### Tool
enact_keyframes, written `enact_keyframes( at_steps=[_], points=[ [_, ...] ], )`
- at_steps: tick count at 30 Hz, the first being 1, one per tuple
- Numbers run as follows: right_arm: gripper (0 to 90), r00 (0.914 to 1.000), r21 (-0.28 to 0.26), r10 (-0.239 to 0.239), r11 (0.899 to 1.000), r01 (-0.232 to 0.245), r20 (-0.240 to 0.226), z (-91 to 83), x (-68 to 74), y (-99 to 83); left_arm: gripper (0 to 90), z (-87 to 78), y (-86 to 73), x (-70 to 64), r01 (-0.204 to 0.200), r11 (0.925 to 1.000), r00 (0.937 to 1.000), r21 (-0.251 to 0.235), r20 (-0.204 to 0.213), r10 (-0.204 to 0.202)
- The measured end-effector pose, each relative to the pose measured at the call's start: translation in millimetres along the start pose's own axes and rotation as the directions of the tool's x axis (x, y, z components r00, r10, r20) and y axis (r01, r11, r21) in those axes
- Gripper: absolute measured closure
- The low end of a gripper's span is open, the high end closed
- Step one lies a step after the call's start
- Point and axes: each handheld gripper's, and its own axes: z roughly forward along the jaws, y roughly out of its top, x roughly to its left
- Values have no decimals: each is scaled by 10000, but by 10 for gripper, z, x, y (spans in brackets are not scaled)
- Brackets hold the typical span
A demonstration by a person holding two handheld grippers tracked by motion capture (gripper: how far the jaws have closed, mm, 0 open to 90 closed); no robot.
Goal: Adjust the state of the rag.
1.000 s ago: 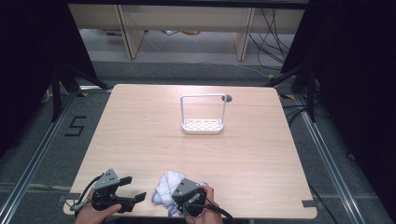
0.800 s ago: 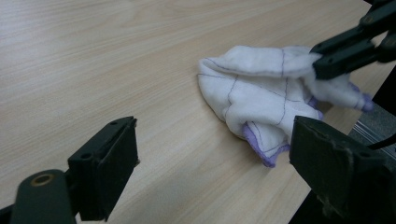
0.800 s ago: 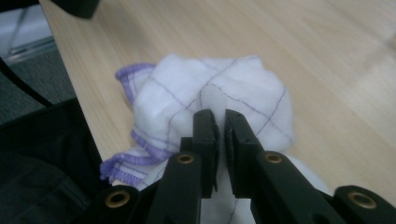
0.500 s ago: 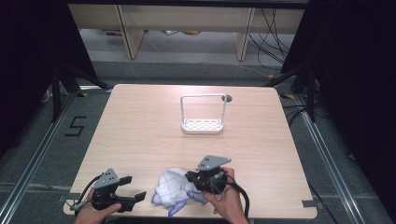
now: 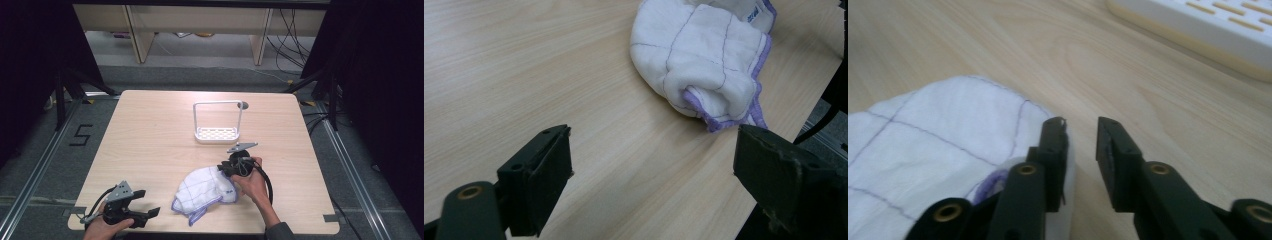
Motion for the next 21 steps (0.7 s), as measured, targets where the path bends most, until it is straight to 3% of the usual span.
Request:
enact_keyframes(
  at_steps=[3,4,6,8,10,11,12,13,14,17,20,21],
  points=[
    [586,9991,-237,11,9997,-1,422,-87,-59,35,153,35,5,-28,-110,9999,9998,-40,159,111],
    [573,9978,-293,98,9995,-79,660,-181,-63,64,154,37,11,-41,-78,10000,9998,-40,190,79],
    [535,9952,-685,49,9976,18,976,-372,-88,91,154,38,29,-86,-401,9991,9984,-169,393,408],
    [519,9968,-1097,146,9939,-59,782,-554,-86,70,157,52,58,-180,-969,9950,9935,-251,574,982],
    [508,9959,-1101,160,9939,-62,888,-724,-39,13,157,89,90,-280,-1387,9899,9873,-280,741,1404],
    [497,9945,-1041,-203,9941,310,1025,-834,12,-109,157,123,99,-324,-1446,9888,9852,-375,873,1474],
    [497,9945,-1041,-203,9941,310,1025,-834,12,-109,157,145,118,-337,-1742,9845,9793,-195,1009,1753],
    [495,9950,-1020,71,9948,31,996,-870,82,-191,157,173,123,-355,-1823,9831,9782,-152,979,1829],
    [489,9961,-899,-137,9957,216,877,-893,109,-270,159,198,131,-365,-1803,9836,9784,-65,1012,1800],
    [456,9991,-289,-18,9996,30,429,-918,282,-554,166,263,166,-380,-1600,9870,9814,-144,1050,1606],
    [445,9996,-200,-42,9998,48,273,-874,337,-654,171,311,216,-366,-1407,9897,9837,-266,1089,1427],
    [444,9996,-215,153,9997,-149,223,-836,369,-698,171,337,236,-366,-1384,9898,9833,-326,1149,1412]
  ],
)
